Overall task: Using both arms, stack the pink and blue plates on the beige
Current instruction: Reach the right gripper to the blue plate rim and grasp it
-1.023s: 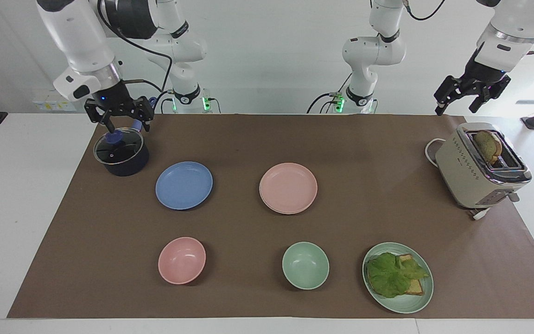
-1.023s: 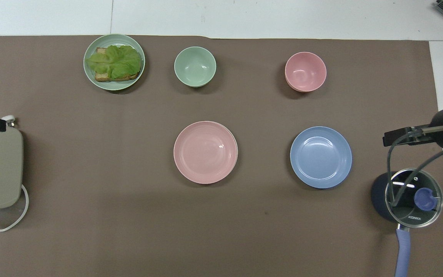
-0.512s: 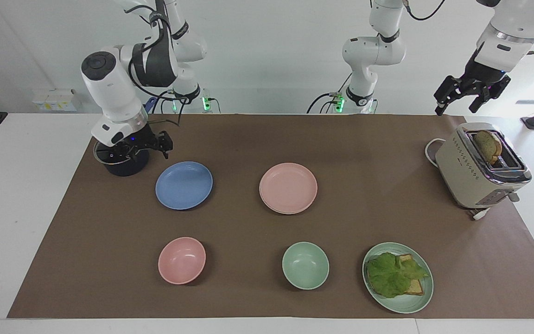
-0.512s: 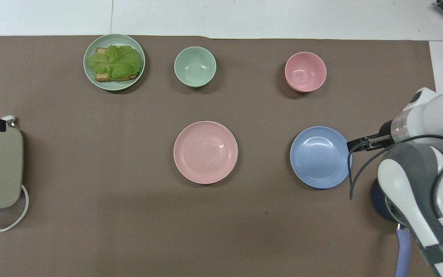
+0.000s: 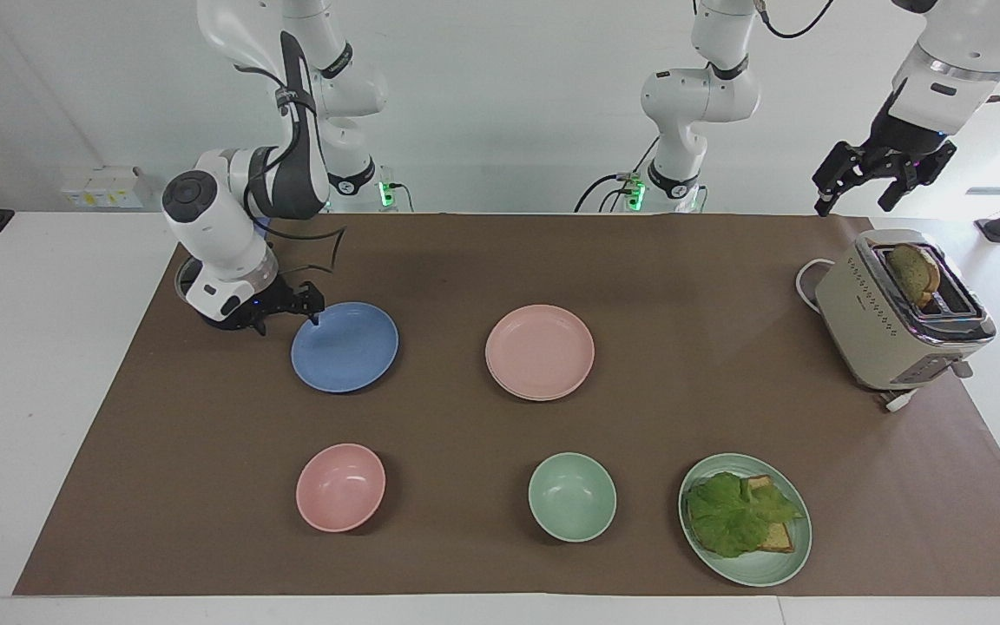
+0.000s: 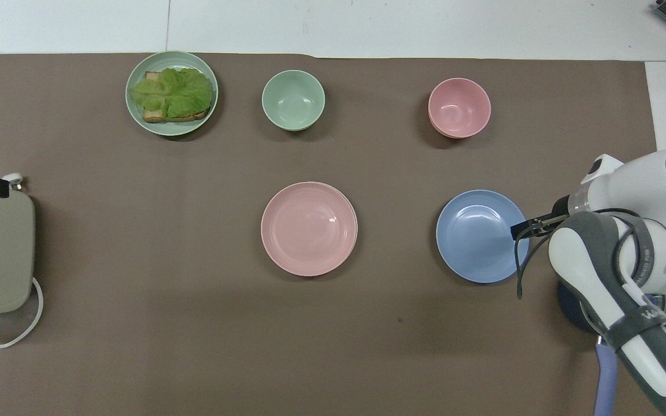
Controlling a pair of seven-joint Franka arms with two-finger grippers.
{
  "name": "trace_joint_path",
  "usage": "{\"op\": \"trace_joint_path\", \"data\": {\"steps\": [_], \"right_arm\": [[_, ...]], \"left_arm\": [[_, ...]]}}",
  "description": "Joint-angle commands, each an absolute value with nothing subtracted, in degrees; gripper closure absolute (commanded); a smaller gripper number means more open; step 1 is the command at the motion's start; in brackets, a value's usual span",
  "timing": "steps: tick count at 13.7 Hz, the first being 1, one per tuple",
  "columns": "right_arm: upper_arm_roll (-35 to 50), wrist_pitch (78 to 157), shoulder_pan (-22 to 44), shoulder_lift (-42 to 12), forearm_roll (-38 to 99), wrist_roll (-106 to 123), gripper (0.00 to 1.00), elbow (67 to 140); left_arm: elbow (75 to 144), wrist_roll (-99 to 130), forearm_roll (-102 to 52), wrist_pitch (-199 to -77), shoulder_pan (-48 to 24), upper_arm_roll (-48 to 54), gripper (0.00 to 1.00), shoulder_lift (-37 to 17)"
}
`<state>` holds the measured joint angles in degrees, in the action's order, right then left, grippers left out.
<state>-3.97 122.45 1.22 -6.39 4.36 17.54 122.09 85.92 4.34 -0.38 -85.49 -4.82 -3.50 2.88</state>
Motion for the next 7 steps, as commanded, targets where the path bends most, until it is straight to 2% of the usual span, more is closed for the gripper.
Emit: {"op": "trace_joint_path", "data": {"steps": [1, 6, 7], "right_arm": [[-3.69, 127.16, 0.44, -8.52, 5.89, 21.78, 0.0, 124.62], [-3.69, 128.32, -0.18, -9.23, 5.89, 23.2, 0.0, 126.03], [-3.69, 128.23, -0.18, -9.14, 5.89, 23.2, 0.07, 126.04]], "left_arm": [[86.4, 3.87, 0.26, -84.81, -4.39, -3.16, 0.0, 3.25], [86.4, 3.87, 0.26, -84.81, -4.39, -3.16, 0.0, 3.34], [86.4, 3.87, 0.26, -84.81, -4.39, -3.16, 0.0, 3.34]]}}
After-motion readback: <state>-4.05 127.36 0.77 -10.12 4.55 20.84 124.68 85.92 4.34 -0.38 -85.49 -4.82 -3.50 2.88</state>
